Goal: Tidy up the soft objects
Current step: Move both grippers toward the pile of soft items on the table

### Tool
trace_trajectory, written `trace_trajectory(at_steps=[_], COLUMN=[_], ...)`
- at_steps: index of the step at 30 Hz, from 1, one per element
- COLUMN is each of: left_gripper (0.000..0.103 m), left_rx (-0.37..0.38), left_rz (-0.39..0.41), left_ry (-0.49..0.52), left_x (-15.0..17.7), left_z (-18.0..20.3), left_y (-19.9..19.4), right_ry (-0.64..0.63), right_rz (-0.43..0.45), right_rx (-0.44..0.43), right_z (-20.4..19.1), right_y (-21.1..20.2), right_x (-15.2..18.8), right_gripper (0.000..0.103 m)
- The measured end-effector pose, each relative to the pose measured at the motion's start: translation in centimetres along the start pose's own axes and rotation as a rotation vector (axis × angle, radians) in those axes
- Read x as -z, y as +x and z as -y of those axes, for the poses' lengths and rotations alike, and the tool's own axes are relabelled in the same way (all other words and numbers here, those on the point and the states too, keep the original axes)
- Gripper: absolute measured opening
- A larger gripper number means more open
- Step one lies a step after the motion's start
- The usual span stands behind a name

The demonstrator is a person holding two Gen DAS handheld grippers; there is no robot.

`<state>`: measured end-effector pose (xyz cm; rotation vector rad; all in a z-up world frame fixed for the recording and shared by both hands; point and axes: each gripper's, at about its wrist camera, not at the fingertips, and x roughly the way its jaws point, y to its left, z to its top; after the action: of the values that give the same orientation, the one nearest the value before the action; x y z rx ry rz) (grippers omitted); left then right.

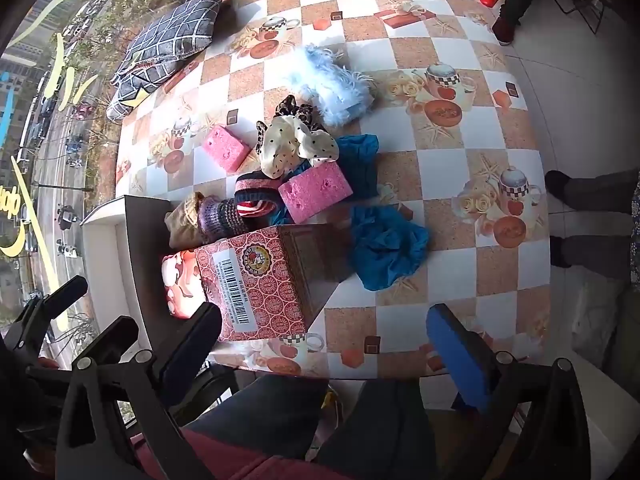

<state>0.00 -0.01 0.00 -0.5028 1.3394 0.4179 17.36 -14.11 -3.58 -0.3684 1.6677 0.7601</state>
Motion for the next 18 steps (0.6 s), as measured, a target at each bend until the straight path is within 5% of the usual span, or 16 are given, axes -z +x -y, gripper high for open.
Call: trace_trajectory(at_steps=[18], left_gripper=[0.102], left_rx=[0.008], left_rz=[0.017], left_ry=[-0.037], left_x=[-1.6], left_z=[-1.7], left_y=[0.8], right_ry=[0.066], right_rz=[-0.004], right_rx=[-0.008], right_z=[1.7], right_y=[0.2], right_x=[-0.8], right_gripper=[0.103])
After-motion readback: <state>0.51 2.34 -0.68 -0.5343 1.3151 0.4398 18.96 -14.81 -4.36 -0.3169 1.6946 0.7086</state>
